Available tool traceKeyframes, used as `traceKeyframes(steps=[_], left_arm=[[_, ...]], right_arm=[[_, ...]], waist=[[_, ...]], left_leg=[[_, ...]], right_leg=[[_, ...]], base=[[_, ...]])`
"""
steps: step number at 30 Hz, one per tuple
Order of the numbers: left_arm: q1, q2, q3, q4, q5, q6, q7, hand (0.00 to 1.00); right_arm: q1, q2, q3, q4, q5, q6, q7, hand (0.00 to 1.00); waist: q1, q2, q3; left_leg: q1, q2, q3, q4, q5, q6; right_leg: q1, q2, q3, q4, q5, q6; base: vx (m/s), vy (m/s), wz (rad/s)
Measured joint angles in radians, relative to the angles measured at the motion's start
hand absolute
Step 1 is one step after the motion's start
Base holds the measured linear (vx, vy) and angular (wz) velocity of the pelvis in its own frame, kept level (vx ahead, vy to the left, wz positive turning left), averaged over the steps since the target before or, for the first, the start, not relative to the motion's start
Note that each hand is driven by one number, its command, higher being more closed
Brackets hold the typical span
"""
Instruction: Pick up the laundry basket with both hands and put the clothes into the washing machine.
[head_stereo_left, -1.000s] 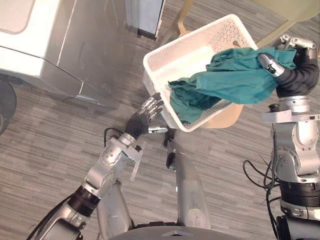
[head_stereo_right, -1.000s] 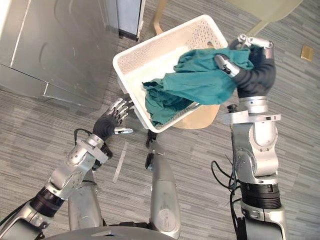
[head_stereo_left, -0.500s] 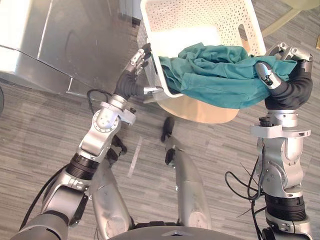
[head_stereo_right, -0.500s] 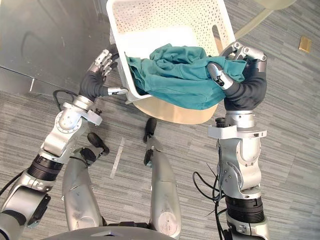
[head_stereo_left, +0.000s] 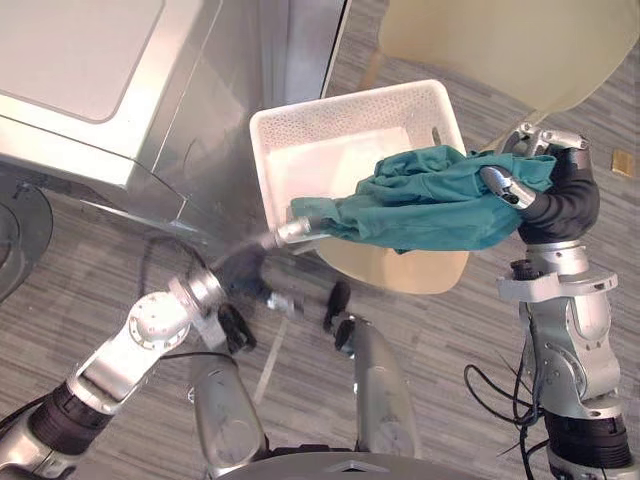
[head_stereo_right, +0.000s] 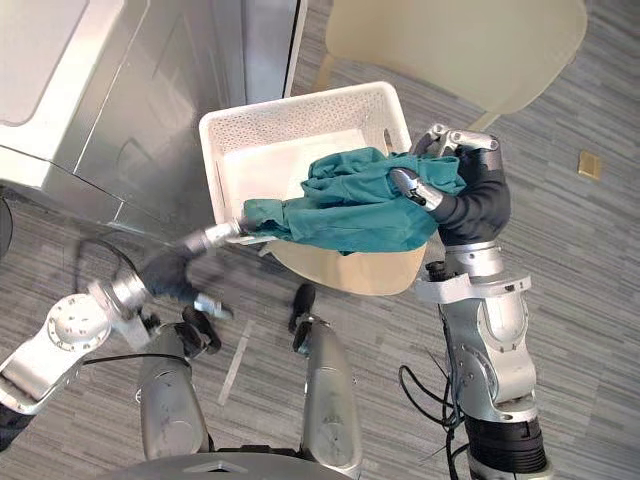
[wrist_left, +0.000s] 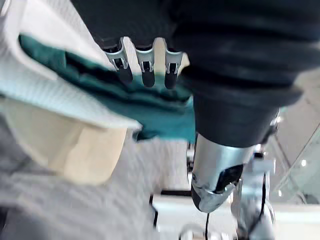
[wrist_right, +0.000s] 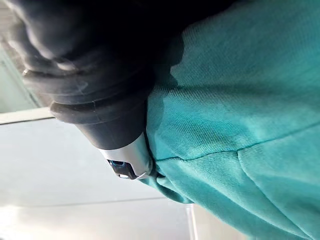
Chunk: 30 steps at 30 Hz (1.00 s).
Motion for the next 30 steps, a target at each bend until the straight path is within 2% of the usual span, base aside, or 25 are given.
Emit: traceKeyframes(steps=[2,3,5,8,10,12,15,18,23,26,30], left_arm=[[0.000,0.009,-0.056,-0.002,-0.027,0.000,-0.035,0.00],[-0.007,0.006,-0.081,-0.008,-0.032,-0.001,-0.047,0.00],[-0.023,-0.012,-0.094,-0.010,-0.029,-0.001,-0.048,0.00],[-0.047,-0.146,-0.070,-0.011,0.045,-0.002,0.001,0.00],[-0.051,-0.303,0.014,-0.012,0.083,-0.014,0.064,0.00],[-0.055,-0.398,0.064,-0.012,0.123,-0.024,0.130,0.00],[-0.059,-0.496,0.085,-0.008,0.191,-0.036,0.197,0.00],[-0.061,-0.557,0.084,0.018,0.255,-0.051,0.239,0.00],[-0.063,-0.598,0.085,0.105,0.331,-0.056,0.275,0.00],[-0.063,-0.604,0.078,0.140,0.372,-0.055,0.266,0.00],[-0.060,-0.610,0.033,0.195,0.391,-0.051,0.194,0.00]], right_arm=[[-0.008,0.000,0.025,-0.001,0.001,0.000,0.004,1.00],[-0.005,0.007,0.039,-0.001,0.000,0.000,0.006,1.00],[0.000,0.025,0.037,-0.001,0.000,0.000,0.004,1.00],[0.001,0.078,0.037,-0.003,-0.001,0.000,-0.003,1.00],[0.000,0.107,0.029,-0.009,-0.001,-0.002,-0.009,1.00],[-0.001,0.108,0.029,-0.009,-0.001,-0.001,-0.011,1.00],[-0.008,0.108,0.024,-0.009,-0.002,-0.001,-0.030,1.00],[-0.007,0.105,0.006,-0.007,-0.002,-0.001,-0.043,1.00],[-0.032,0.095,-0.054,0.066,-0.009,-0.004,-0.050,1.00],[-0.060,0.046,-0.053,0.123,-0.010,0.000,-0.048,1.00],[-0.104,-0.002,-0.054,0.158,0.001,0.021,-0.043,1.00]], waist=[[0.002,0.000,0.000],[0.002,0.000,0.000],[0.001,0.000,0.000],[0.002,-0.001,-0.001],[0.001,-0.002,-0.004],[0.001,-0.002,-0.006],[0.000,-0.003,-0.030],[-0.010,-0.006,-0.070],[-0.032,-0.008,-0.119],[-0.041,-0.007,-0.132],[-0.053,-0.007,-0.175]], left_leg=[[-0.009,0.006,0.000,0.021,-0.018,-0.010],[-0.029,0.013,0.000,0.030,-0.025,-0.002],[-0.050,0.016,-0.001,0.031,-0.024,-0.003],[-0.056,0.016,-0.002,0.031,-0.015,-0.003],[-0.055,0.013,-0.007,0.031,-0.003,0.000],[-0.050,0.007,-0.014,0.028,0.005,0.003],[-0.021,-0.018,-0.020,0.005,0.014,-0.004],[0.037,-0.055,-0.020,-0.051,0.029,-0.017],[0.142,-0.117,-0.034,-0.149,0.057,-0.023],[0.206,-0.145,-0.042,-0.191,0.064,-0.027],[0.249,-0.163,-0.040,-0.224,0.074,-0.031]], right_leg=[[-0.020,0.000,0.012,0.025,-0.014,-0.004],[-0.037,0.001,0.011,0.031,-0.015,-0.005],[-0.054,0.000,0.006,0.028,-0.014,-0.003],[-0.058,-0.004,0.000,0.032,-0.006,0.000],[-0.057,-0.013,-0.009,0.048,-0.007,-0.002],[-0.053,-0.018,-0.012,0.061,-0.017,-0.006],[-0.034,-0.032,-0.014,0.077,-0.034,-0.007],[0.017,-0.049,-0.019,0.059,-0.044,-0.001],[0.127,-0.068,-0.038,0.000,-0.045,0.000],[0.193,-0.068,-0.040,-0.035,-0.039,0.010],[0.240,-0.068,-0.039,-0.072,-0.028,0.020]], base=[[-0.08,-0.011,-0.11],[-0.09,-0.015,-0.06],[-0.06,-0.017,0.01],[-0.02,-0.017,0.04],[0.01,-0.016,0.09],[0.01,-0.022,0.11],[0.02,-0.036,0.13],[0.03,-0.032,0.18],[0.03,-0.007,0.17],[0.04,0.009,0.05],[0.03,0.014,0.01]])
